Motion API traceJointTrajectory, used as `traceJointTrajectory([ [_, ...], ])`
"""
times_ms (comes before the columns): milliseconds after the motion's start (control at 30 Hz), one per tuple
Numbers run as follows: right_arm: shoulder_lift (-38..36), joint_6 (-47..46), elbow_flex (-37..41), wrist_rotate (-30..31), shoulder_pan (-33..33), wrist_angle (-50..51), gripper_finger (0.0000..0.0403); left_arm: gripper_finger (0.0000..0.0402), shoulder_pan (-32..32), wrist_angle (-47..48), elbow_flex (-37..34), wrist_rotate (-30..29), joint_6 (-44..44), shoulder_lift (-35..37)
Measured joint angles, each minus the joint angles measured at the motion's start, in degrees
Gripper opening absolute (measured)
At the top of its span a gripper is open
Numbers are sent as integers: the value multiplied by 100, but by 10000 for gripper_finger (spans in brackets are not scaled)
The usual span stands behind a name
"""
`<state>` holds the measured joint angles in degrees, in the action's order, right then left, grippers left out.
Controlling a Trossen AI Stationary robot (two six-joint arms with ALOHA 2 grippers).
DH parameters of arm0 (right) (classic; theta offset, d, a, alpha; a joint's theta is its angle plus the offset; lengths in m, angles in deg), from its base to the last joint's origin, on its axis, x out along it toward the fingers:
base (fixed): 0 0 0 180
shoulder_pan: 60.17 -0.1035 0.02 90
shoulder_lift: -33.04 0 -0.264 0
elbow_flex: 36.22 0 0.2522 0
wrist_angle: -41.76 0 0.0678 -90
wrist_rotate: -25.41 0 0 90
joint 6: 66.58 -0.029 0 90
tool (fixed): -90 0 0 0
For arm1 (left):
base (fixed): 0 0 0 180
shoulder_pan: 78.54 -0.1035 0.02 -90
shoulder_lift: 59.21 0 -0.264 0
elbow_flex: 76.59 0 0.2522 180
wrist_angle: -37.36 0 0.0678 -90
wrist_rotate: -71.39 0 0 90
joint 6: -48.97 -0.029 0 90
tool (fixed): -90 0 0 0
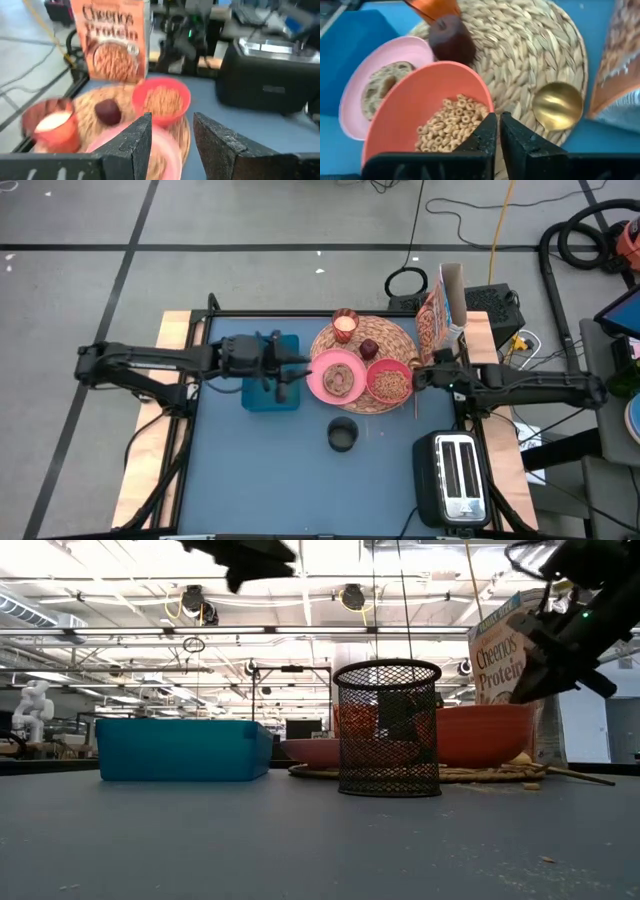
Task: Arrange a breakfast setting
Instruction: Return to Home Position
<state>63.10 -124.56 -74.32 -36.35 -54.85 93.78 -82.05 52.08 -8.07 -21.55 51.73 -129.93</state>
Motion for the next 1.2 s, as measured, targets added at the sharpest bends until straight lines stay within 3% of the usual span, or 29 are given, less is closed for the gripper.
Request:
traceJointTrajectory([
  [200,-503,902,0,-29,-1,-26,2,150,-34,1411,-7,-2,-292,1070],
  [333,-800,1438,0,-418,0,-68,2,150,-32,1896,-112,-9,-418,1861],
  [533,-1196,2415,0,-966,-2,-280,2,150,-37,1371,-1236,-217,-355,3401],
  [833,-1649,4522,0,-1867,-4,-1498,1,150,-37,802,-3041,-374,-299,5411],
  [1200,-2415,5035,0,-1941,-4,-1386,0,150,-37,776,-3946,-374,-361,6762],
])
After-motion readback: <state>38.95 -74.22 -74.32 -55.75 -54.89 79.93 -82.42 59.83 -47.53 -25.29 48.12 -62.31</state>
